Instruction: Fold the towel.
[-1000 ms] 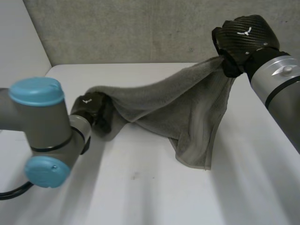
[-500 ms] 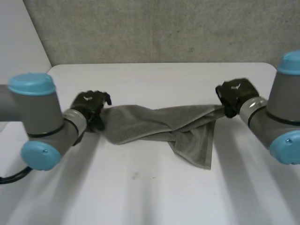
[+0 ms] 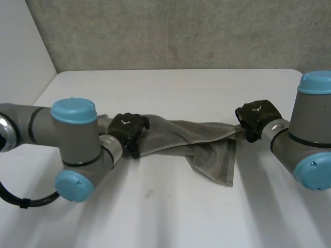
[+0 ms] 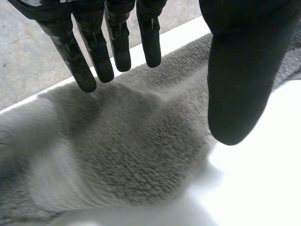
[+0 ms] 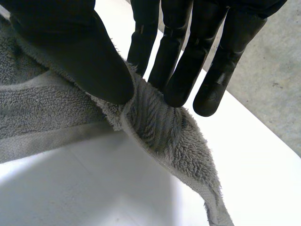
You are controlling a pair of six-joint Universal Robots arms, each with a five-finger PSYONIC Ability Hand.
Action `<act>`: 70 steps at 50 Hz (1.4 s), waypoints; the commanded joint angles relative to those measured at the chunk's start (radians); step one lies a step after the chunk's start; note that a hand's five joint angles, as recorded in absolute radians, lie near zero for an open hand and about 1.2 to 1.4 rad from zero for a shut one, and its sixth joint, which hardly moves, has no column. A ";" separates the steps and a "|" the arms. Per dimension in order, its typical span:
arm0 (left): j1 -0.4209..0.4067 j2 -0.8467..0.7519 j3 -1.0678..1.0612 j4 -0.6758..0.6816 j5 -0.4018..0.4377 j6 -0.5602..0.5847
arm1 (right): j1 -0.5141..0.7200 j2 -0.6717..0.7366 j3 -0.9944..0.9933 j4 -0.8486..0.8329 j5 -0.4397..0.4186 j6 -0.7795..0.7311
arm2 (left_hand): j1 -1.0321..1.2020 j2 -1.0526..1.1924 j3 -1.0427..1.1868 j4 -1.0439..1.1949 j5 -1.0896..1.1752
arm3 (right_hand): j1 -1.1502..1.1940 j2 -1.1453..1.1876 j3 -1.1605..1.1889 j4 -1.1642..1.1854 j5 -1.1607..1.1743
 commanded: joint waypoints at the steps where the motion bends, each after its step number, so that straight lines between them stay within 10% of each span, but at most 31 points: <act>1: -0.007 -0.062 0.008 0.032 -0.001 0.004 | 0.001 0.010 0.007 -0.006 0.001 -0.002 | 0.124 0.122 0.122 0.122 0.121 | 0.448 0.227 0.209 0.203 0.254; 31: -0.003 -0.085 0.005 0.152 -0.003 0.071 | 0.001 0.016 0.009 -0.012 0.002 -0.004 | 0.861 0.859 0.859 0.858 0.858 | 0.448 0.227 0.209 0.203 0.254; 41: 0.016 0.127 -0.073 0.134 0.006 0.071 | -0.014 -0.140 -0.034 0.017 0.001 -0.079 | 0.867 0.866 0.865 0.865 0.864 | 0.448 0.227 0.209 0.203 0.254; 47: 0.059 0.401 -0.126 0.040 0.040 0.070 | -0.011 -0.285 -0.099 0.093 0.004 -0.163 | 0.879 0.877 0.877 0.876 0.876 | 0.448 0.227 0.209 0.203 0.254; 55: 0.173 0.594 -0.106 -0.278 0.300 0.067 | -0.008 -0.389 -0.218 0.348 -0.053 -0.241 | 0.867 0.866 0.865 0.865 0.864 | 0.448 0.227 0.209 0.203 0.254; 70: 0.306 0.274 -0.060 -0.535 0.399 0.229 | 0.022 -0.086 -0.217 0.468 -0.093 -0.344 | 0.782 0.780 0.780 0.779 0.779 | 0.448 0.227 0.209 0.203 0.254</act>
